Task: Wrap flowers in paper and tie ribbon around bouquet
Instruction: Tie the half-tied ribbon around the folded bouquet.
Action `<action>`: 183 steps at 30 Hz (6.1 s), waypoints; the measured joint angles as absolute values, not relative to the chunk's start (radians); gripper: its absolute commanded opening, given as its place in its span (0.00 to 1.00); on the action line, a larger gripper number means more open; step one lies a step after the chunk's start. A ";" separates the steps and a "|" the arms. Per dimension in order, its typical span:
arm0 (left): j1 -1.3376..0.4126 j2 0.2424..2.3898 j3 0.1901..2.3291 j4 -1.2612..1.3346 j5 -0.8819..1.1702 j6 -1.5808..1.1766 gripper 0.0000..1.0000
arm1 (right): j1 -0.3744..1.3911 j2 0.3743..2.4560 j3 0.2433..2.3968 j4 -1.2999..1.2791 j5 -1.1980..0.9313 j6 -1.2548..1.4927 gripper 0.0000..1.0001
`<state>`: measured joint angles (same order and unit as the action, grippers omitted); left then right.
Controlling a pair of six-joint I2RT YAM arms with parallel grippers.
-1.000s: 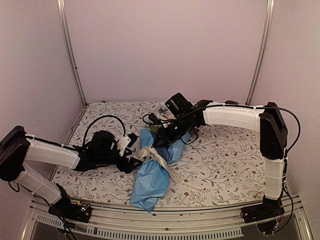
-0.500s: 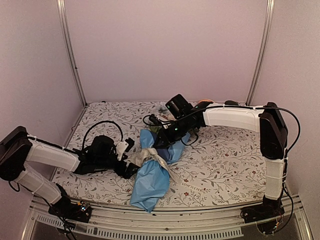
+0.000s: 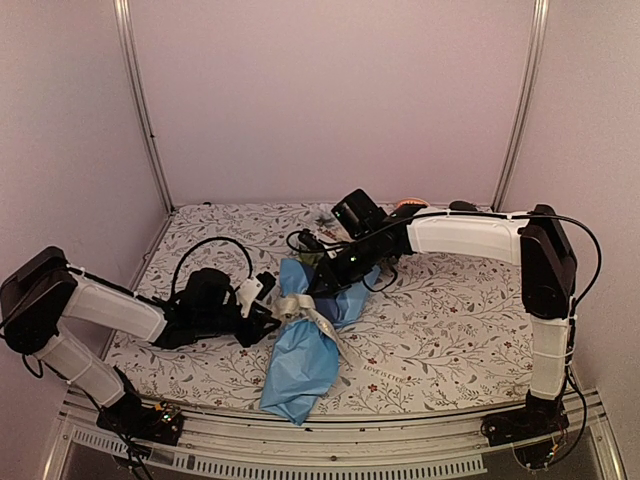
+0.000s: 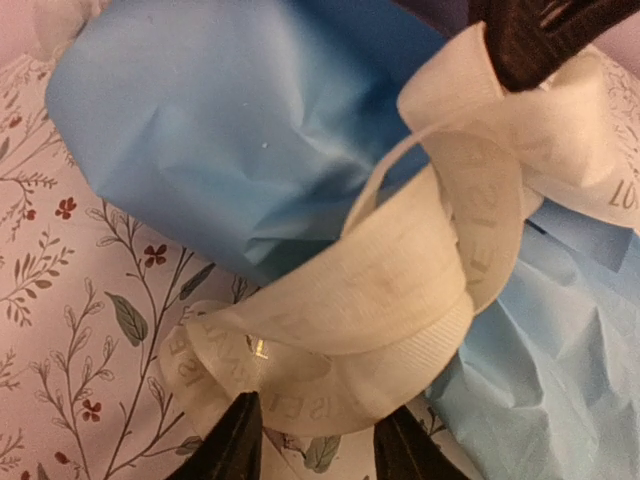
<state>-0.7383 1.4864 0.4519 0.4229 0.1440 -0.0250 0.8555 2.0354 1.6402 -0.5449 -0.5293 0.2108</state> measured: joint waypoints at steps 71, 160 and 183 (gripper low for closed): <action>-0.684 1.559 0.402 0.444 0.270 -0.241 0.00 | 0.825 1.720 1.198 -0.430 -0.519 0.325 0.00; -0.594 1.549 0.459 0.284 0.371 -0.254 0.00 | 0.837 1.591 0.846 -0.213 -0.267 -0.043 0.27; -0.595 1.549 0.469 0.263 0.372 -0.236 0.00 | 0.837 1.576 0.863 -0.291 -0.368 -0.022 0.27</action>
